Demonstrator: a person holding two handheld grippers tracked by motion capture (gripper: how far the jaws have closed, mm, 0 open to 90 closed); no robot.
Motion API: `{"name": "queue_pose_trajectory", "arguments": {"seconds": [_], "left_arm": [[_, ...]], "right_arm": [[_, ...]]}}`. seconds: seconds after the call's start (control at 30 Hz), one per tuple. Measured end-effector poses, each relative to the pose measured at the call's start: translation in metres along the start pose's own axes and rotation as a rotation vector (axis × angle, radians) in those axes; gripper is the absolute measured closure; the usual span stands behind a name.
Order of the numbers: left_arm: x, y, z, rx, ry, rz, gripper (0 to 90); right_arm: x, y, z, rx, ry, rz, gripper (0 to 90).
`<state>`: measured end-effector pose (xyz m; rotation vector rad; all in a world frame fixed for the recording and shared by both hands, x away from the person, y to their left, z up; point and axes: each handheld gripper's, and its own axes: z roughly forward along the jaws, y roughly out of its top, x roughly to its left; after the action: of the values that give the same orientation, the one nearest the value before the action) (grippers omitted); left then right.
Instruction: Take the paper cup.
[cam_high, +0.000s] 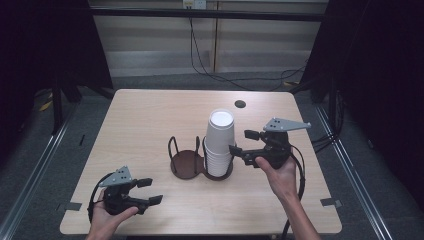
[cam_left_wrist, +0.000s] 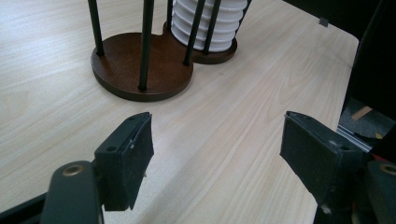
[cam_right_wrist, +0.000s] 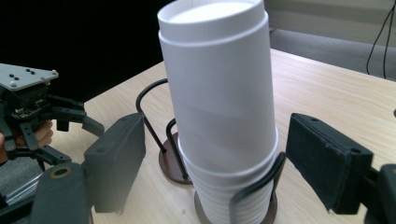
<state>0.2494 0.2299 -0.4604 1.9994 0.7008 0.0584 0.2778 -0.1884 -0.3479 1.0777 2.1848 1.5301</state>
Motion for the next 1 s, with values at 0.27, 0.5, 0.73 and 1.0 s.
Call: {"name": "queue_pose_trajectory", "arguments": {"seconds": [0.27,0.5,0.73,1.0], "left_arm": [[0.0,0.0,0.001,0.009,-0.006,0.002,25.4],[0.0,0.0,0.001,0.012,-0.006,0.001,25.4],[0.0,0.0,0.002,0.015,-0.008,0.004,25.4],[0.0,0.0,0.002,0.016,-0.01,0.007,25.4]], "right_arm": [[0.0,0.014,0.011,0.009,0.006,-0.005,18.5],[-0.001,0.024,0.02,0.017,0.011,-0.003,16.8],[0.001,0.032,0.029,0.028,0.011,-0.02,16.3],[0.001,0.038,0.041,0.048,0.0,-0.029,15.5]]}}
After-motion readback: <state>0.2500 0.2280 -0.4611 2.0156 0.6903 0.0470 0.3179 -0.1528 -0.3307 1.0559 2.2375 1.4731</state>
